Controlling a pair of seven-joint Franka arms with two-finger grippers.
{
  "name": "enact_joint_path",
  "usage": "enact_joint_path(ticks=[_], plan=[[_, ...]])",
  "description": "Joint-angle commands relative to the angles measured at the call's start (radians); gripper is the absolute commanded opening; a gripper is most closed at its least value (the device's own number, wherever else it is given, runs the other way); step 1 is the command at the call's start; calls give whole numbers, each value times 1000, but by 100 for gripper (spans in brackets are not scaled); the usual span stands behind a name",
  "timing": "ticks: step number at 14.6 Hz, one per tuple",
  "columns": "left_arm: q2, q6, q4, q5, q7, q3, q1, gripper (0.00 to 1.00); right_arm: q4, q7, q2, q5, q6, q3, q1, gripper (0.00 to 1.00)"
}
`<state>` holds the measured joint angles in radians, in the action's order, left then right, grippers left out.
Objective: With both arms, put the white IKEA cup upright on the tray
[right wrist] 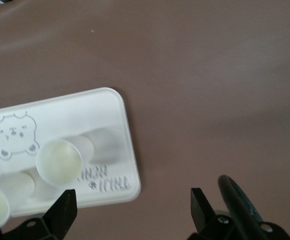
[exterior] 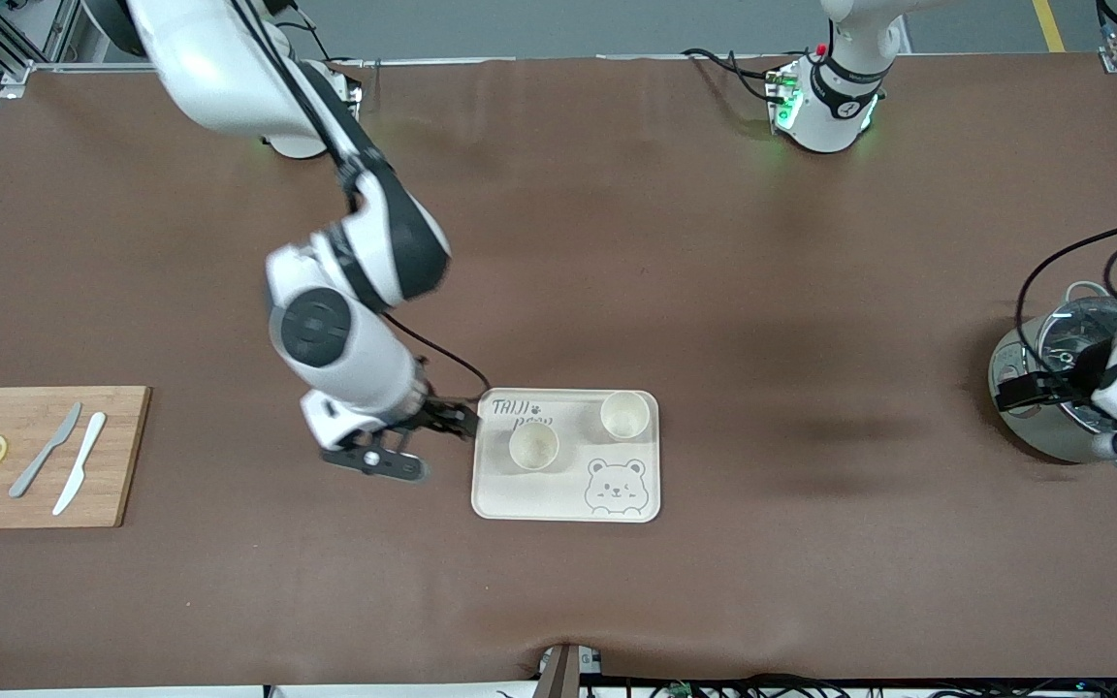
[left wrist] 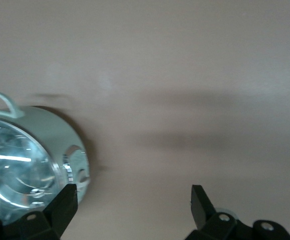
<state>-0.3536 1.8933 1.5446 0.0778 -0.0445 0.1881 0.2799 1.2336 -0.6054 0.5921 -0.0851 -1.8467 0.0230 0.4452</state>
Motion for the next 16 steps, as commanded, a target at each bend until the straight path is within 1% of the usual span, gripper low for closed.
enact_joint_path(ticks=[1, 2, 4, 6, 7, 8, 10, 11, 12, 13, 14, 16], plan=[[22, 3, 17, -44, -127, 7, 79, 100, 124, 123, -234, 5, 192, -21, -98, 100], [18, 4, 5, -52, -174, 5, 99, 100, 167, 207, -311, 5, 245, -20, -135, 100], [18, 9, -4, -59, -227, 5, 131, 100, 251, 343, -449, 13, 305, -18, -213, 100], [22, 9, -4, -61, -216, 7, 127, 100, 325, 412, -546, 28, 328, -17, -302, 100], [30, 6, -4, -65, -215, 8, 121, 100, 342, 461, -575, 71, 328, -18, -321, 100], [47, -5, -4, -66, -218, 16, 119, 100, 351, 534, -601, 106, 333, -17, -335, 100], [94, -64, -1, -75, -201, 50, 111, 100, 383, 633, -641, 105, 345, -18, -422, 100], [116, -91, -1, -88, -155, 45, 70, 100, 397, 689, -646, 100, 345, -18, -469, 100], [139, -105, 2, -95, -82, 34, 15, 100, 414, 713, -652, 78, 346, -20, -503, 100], [149, -129, 0, -92, -4, 34, -20, 100, 417, 713, -658, 56, 349, -18, -511, 100], [168, -146, 0, -90, 55, 34, -56, 100, 415, 717, -657, 59, 354, -18, -510, 100], [205, -187, 0, -89, 92, 34, -91, 100, 405, 713, -647, 68, 345, -20, -508, 100]])
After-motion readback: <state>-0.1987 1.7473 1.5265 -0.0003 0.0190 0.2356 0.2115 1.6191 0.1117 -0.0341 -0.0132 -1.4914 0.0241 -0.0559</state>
